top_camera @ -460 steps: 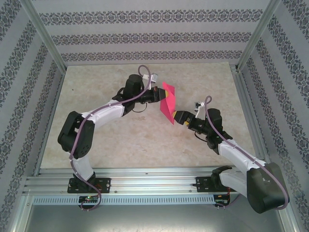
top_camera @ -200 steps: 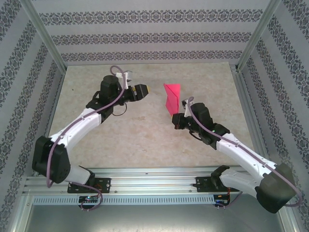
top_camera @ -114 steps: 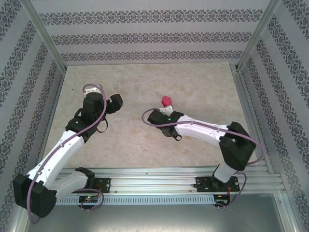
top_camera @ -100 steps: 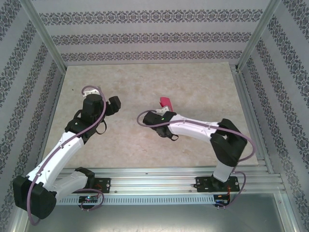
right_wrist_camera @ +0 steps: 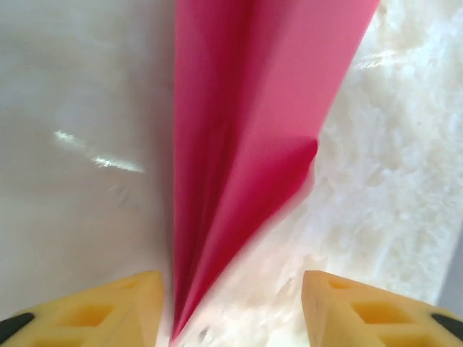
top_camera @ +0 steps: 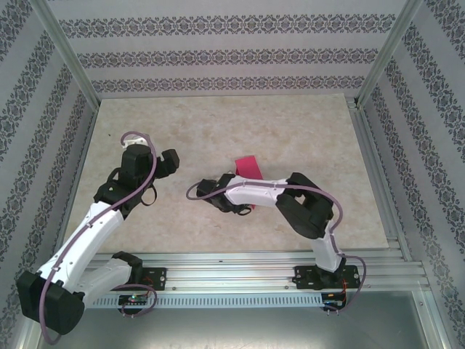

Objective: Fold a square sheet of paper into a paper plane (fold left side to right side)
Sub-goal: Turn over the paper at the center of the table, then fold the wing for the fifth time at the center of the table.

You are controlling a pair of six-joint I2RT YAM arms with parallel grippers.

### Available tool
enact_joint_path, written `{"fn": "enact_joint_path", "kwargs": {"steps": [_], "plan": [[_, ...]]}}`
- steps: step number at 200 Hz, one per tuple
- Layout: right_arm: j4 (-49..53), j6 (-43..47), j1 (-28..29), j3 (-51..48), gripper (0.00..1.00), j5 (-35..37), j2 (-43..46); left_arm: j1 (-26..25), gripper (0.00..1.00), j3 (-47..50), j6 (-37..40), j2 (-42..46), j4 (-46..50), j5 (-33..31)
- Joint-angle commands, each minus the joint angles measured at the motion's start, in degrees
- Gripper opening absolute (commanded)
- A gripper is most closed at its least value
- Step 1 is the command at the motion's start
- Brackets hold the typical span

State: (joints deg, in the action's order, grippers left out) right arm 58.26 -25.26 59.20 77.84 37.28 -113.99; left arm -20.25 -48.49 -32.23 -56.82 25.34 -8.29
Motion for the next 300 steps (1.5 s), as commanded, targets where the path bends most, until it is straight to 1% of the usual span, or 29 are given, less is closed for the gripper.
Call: {"fn": "enact_joint_path", "kwargs": {"steps": [1, 19, 37, 55, 71, 89, 114, 142, 159, 176, 193, 207, 228, 242, 259, 280, 287, 300], "plan": [[-10.25, 3.12, 1.27, -5.99, 0.64, -8.62, 12.95, 0.70, 0.91, 0.98, 1.40, -2.08, -3.39, 11.98], [-15.09, 3.63, 0.80, -11.69, 0.73, -11.99, 22.49, 0.69, 0.90, 3.88, -1.57, -4.78, -10.32, 20.87], [-18.47, 3.71, -1.11, -16.33, 0.81, -13.56, 31.13, 0.22, 0.88, 7.55, -6.07, -9.26, -20.32, 29.24], [-23.00, 3.89, -5.25, -21.03, 0.83, -16.82, 38.31, -1.55, 0.87, 8.98, -10.09, -15.70, -28.99, 34.61], [-28.08, 2.93, -10.77, -25.96, 0.86, -21.29, 44.71, -4.07, 0.86, 8.08, -12.03, -21.39, -33.78, 36.68], [-34.42, 1.55, -16.28, -31.70, 0.98, -24.71, 51.93, -7.02, 0.85, 5.81, -13.17, -27.62, -37.39, 37.84], [-41.70, 0.12, -24.31, -39.62, 0.98, -30.95, 60.24, -10.13, 0.82, 1.51, -14.28, -35.68, -40.16, 38.35], [-45.30, -2.72, -32.83, -45.62, 0.98, -38.39, 65.69, -11.57, 0.76, -3.07, -15.93, -44.13, -42.38, 38.90], [-46.27, -3.09, -37.03, -47.90, 0.98, -43.95, 67.00, -11.83, 0.70, -5.21, -17.00, -48.15, -44.52, 39.67], [-47.37, -3.41, -40.19, -49.81, 0.98, -48.65, 67.15, -11.93, 0.65, -7.41, -16.91, -51.31, -44.25, 39.67], [-49.78, -4.61, -42.12, -52.29, 0.98, -51.40, 67.10, -11.92, 0.61, -9.23, -16.73, -53.83, -43.71, 40.11], [-53.10, -5.12, -42.65, -54.59, 0.98, -53.25, 67.15, -11.93, 0.55, -10.38, -16.60, -55.64, -43.59, 40.67], [-57.64, -5.55, -42.83, -57.11, 0.98, -54.80, 67.09, -11.96, 0.44, -11.98, -16.12, -57.85, -43.99, 42.23], [-58.83, -5.52, -42.98, -57.29, 0.97, -55.68, 66.31, -11.94, 0.32, -12.43, -16.22, -58.82, -45.05, 43.62], [-59.26, -5.01, -43.59, -56.21, 0.93, -58.47, 63.81, -11.96, 0.17, -11.95, -16.17, -58.83, -47.05, 45.20], [-64.02, -6.24, -45.37, -55.25, 0.85, -65.99, 57.84, -11.79, 0.03, -10.77, -14.40, -57.29, -47.29, 46.54], [-66.36, -6.49, -45.89, -55.05, 0.83, -68.39, 55.17, -11.78, 0.00, -10.22, -13.55, -56.31, -46.74, 46.66], [-71.86, -7.67, -46.86, -55.12, 0.80, -72.08, 49.70, -11.57, 0.00, -8.79, -11.70, -54.36, -46.08, 46.99]]}}
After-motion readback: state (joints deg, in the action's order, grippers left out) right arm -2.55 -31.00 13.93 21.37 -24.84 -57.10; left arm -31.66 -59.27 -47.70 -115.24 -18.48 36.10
